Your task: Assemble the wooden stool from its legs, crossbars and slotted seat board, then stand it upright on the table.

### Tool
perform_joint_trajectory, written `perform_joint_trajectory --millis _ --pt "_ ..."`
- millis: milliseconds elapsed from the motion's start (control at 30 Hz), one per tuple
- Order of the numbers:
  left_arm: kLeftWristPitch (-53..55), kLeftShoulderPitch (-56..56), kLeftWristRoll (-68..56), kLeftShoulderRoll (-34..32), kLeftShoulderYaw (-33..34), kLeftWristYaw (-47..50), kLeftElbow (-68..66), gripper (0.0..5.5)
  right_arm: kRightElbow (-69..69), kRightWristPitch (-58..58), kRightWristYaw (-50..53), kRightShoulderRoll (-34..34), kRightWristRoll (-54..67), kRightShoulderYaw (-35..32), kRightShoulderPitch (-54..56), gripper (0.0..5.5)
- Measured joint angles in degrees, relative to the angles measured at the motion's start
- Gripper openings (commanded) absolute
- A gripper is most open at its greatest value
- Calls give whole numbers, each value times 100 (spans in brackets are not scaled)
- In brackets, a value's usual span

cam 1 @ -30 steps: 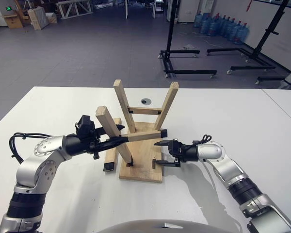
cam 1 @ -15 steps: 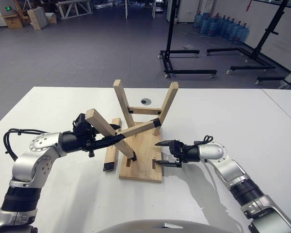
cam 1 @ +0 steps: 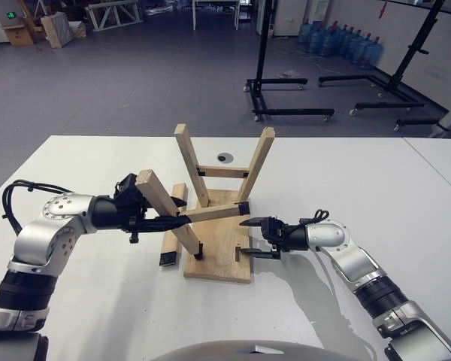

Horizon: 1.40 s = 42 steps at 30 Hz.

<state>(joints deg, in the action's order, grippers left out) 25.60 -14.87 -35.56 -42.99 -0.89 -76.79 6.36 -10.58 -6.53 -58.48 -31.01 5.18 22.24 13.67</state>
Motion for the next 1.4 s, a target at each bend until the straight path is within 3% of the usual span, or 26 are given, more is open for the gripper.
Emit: perform_joint_trajectory --millis 367,1133,1200,1333,1400 --pt "-342 -640 405 -108 -631 -414 -386 204 18 -1 125 41 0 77 -11 334" --pt "-1647 177 710 -210 -1056 196 236 204 589 469 391 -100 -94 82 -121 334" --pt "-1666 169 713 -219 -1086 212 235 249 598 483 392 -104 -94 81 -120 334" --pt "-1345 665 1705 -236 -1913 427 -313 306 570 416 371 -74 -116 165 -97 334" --pt "-1301 710 1742 -214 -1889 467 -364 339 481 373 382 -72 -117 188 -82 334"
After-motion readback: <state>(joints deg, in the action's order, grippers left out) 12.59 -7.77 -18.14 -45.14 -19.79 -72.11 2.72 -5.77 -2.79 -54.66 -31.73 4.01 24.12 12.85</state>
